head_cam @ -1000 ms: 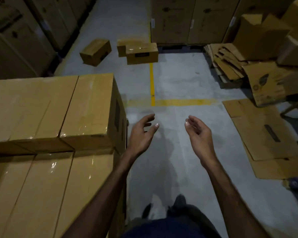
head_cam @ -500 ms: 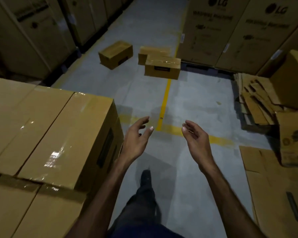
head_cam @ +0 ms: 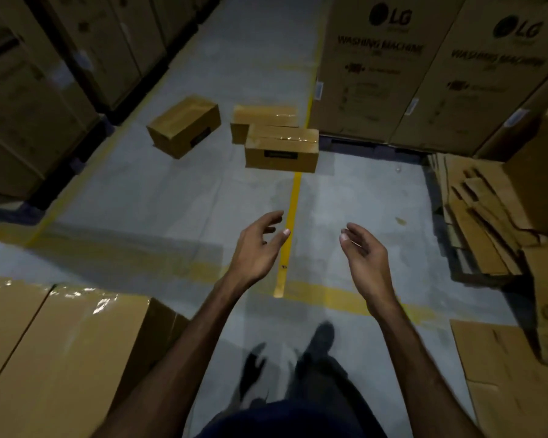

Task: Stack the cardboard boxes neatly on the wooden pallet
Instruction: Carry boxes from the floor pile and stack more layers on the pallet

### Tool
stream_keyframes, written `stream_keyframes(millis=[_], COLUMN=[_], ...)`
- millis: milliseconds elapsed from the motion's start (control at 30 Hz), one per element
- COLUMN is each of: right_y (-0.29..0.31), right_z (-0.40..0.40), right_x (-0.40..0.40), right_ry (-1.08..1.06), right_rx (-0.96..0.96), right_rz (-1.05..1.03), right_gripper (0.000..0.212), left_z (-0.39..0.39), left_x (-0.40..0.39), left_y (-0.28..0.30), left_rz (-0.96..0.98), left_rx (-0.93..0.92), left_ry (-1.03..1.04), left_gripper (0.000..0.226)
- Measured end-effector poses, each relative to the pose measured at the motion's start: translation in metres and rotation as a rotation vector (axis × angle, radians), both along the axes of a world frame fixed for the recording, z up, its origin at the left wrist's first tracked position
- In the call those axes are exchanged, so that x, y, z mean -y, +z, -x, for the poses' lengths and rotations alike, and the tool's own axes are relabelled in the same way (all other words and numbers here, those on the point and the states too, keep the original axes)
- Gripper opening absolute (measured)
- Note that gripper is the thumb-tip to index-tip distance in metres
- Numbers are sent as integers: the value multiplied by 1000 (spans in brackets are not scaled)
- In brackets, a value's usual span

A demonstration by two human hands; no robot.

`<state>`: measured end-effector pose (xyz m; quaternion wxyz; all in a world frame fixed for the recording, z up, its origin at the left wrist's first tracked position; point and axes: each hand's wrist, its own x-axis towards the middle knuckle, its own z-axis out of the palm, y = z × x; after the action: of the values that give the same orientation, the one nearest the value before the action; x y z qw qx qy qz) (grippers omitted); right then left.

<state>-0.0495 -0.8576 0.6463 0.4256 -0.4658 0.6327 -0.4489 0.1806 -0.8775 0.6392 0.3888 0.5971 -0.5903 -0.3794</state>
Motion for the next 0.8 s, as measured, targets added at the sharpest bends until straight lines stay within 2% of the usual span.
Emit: stream_keyframes(millis=[200,400,533,800], right_y=[-24,-12,-8,-28], right_z=[20,37,32,10], right_x=[200,385,494,693], right_ry=[112,250,349,381], right_rx=[3,-56,-119,-191], right_rz=[-4,-25,-25,-87], right_gripper=[44,44,45,44], left_z=[22,39,43,37], left_x=[168,307,391,605], left_y=[-18,2,-12,-50], left_rz=[-25,-34,-67,-135], left_rx=[37,4,-44,-127], left_ry=[95,229,335,335], left_gripper=[47,46,46,48])
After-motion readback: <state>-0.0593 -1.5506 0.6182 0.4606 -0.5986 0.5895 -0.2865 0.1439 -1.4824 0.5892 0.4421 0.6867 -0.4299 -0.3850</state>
